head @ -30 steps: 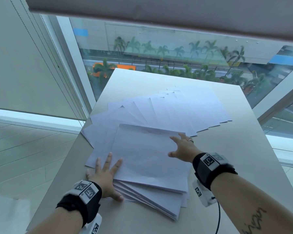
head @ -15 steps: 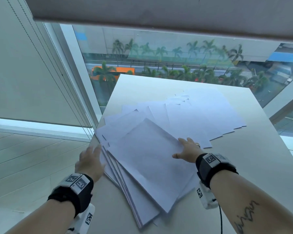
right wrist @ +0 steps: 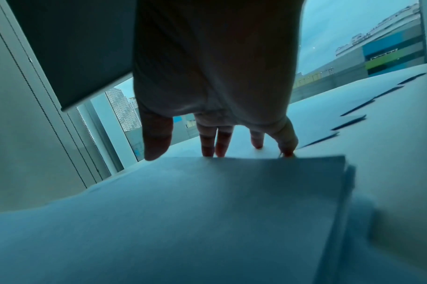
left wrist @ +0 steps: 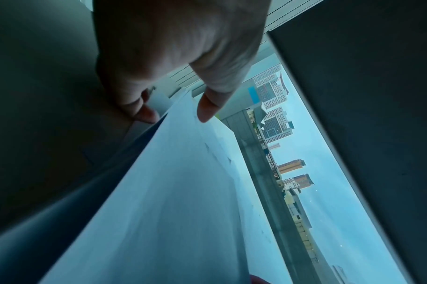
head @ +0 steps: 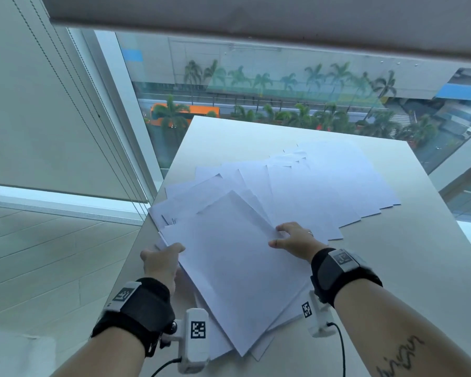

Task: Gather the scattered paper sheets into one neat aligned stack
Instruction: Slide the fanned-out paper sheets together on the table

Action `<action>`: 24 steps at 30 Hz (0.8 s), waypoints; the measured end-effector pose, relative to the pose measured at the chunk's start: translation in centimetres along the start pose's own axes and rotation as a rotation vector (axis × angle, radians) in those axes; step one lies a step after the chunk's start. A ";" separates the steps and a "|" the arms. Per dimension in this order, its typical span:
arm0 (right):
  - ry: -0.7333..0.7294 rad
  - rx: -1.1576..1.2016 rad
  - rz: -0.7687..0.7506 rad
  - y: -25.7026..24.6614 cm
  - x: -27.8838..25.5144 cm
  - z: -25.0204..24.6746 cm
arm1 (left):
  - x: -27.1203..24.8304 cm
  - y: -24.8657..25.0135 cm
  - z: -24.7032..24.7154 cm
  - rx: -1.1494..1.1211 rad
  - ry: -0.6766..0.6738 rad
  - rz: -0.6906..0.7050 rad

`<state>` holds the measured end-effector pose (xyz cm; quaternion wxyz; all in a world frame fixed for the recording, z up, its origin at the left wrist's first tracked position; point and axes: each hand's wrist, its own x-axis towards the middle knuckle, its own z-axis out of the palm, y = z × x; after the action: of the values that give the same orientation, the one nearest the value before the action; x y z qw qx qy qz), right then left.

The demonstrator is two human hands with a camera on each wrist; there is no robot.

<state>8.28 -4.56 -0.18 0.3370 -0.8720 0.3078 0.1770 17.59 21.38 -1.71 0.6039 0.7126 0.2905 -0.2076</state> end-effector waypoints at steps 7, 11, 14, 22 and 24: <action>0.170 0.054 0.170 2.7 1.6 -3.5 | 0.5 -0.8 0.2 0.080 -0.040 -0.015; 0.136 -0.018 0.258 3.7 2.2 -4.0 | -0.2 -0.9 0.9 0.048 -0.123 0.005; 0.049 -0.058 0.131 2.9 2.5 -3.5 | 0.3 -1.3 1.6 0.112 -0.171 0.103; -0.157 0.202 -0.043 1.3 3.0 -3.9 | -0.1 0.4 3.3 0.114 -0.220 0.183; -0.044 0.221 -0.012 2.3 3.6 -5.0 | 0.5 0.3 3.5 0.137 -0.165 0.132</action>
<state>9.99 -10.92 0.40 0.4387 -0.8273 0.3127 0.1592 18.35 17.96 -2.49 0.5881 0.7502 0.1773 -0.2447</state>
